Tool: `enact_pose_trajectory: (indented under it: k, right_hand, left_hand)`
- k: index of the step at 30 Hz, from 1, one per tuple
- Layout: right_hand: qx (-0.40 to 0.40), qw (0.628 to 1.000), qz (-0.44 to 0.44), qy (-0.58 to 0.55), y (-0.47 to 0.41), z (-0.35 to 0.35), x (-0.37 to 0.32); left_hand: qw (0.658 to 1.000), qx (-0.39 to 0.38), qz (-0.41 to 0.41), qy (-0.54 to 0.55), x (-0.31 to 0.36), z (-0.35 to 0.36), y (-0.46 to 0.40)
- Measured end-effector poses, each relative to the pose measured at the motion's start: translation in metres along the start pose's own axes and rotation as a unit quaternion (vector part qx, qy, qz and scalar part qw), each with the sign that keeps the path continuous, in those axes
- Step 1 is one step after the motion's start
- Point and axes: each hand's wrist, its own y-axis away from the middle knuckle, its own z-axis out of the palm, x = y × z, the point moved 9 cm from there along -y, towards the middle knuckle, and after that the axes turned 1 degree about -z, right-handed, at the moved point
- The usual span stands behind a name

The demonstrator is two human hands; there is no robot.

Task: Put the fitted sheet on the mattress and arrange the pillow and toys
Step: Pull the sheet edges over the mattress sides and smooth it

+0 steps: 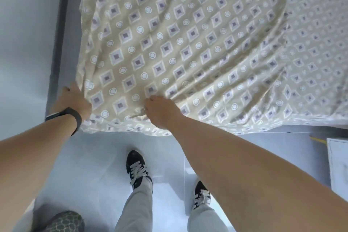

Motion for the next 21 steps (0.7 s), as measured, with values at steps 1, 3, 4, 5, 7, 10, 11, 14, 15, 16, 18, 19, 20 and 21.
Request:
enact_pose_trajectory:
  k: [1,3,4,5,7,10,11,14,15,16,18,19,20,21]
  right_hand:
    - [0.013,0.999,0.029,-0.009,0.008,-0.004,0.022]
    - [0.037,0.991,0.122,-0.037,0.037,-0.006,0.087]
    - [0.049,0.983,0.167,-0.05,0.052,-0.006,0.118]
    - [0.059,0.973,0.214,-0.065,0.072,-0.003,0.154]
    - [0.062,0.953,0.285,-0.078,0.107,0.002,0.21]
    - [0.061,0.928,0.351,-0.106,0.145,0.001,0.267]
    - [0.068,0.918,0.371,-0.12,0.155,0.0,0.284]
    - [0.085,0.887,0.428,-0.151,0.188,-0.002,0.341]
    - [0.089,0.88,0.441,-0.151,0.196,-0.002,0.357]
    - [0.096,0.874,0.452,-0.15,0.205,-0.002,0.373]
    - [0.126,0.852,0.486,-0.147,0.225,-0.006,0.403]
    - [0.148,0.835,0.509,-0.15,0.236,-0.01,0.414]
    - [0.173,0.81,0.539,-0.153,0.252,-0.01,0.434]
    - [0.191,0.782,0.57,-0.167,0.271,-0.007,0.459]
  left_hand:
    - [0.999,0.046,0.004,-0.002,0.01,-0.008,0.007]
    - [0.992,0.105,0.066,-0.014,0.052,-0.011,0.024]
    - [0.989,0.102,0.107,-0.029,0.073,-0.006,0.032]
    - [0.983,0.082,0.153,-0.057,0.102,0.006,0.04]
    - [0.966,0.032,0.231,-0.116,0.154,0.035,0.057]
    - [0.945,-0.045,0.309,-0.097,0.231,0.073,0.089]
    - [0.944,-0.061,0.315,-0.075,0.254,0.083,0.1]
    - [0.933,-0.095,0.342,-0.061,0.329,0.108,0.136]
    - [0.925,-0.111,0.356,-0.067,0.349,0.117,0.149]
    - [0.919,-0.125,0.365,-0.084,0.367,0.127,0.16]
    - [0.914,-0.132,0.363,-0.119,0.391,0.142,0.176]
    - [0.916,-0.136,0.353,-0.13,0.395,0.148,0.179]
    - [0.918,-0.13,0.348,-0.141,0.406,0.155,0.184]
    - [0.918,-0.124,0.345,-0.149,0.421,0.164,0.189]
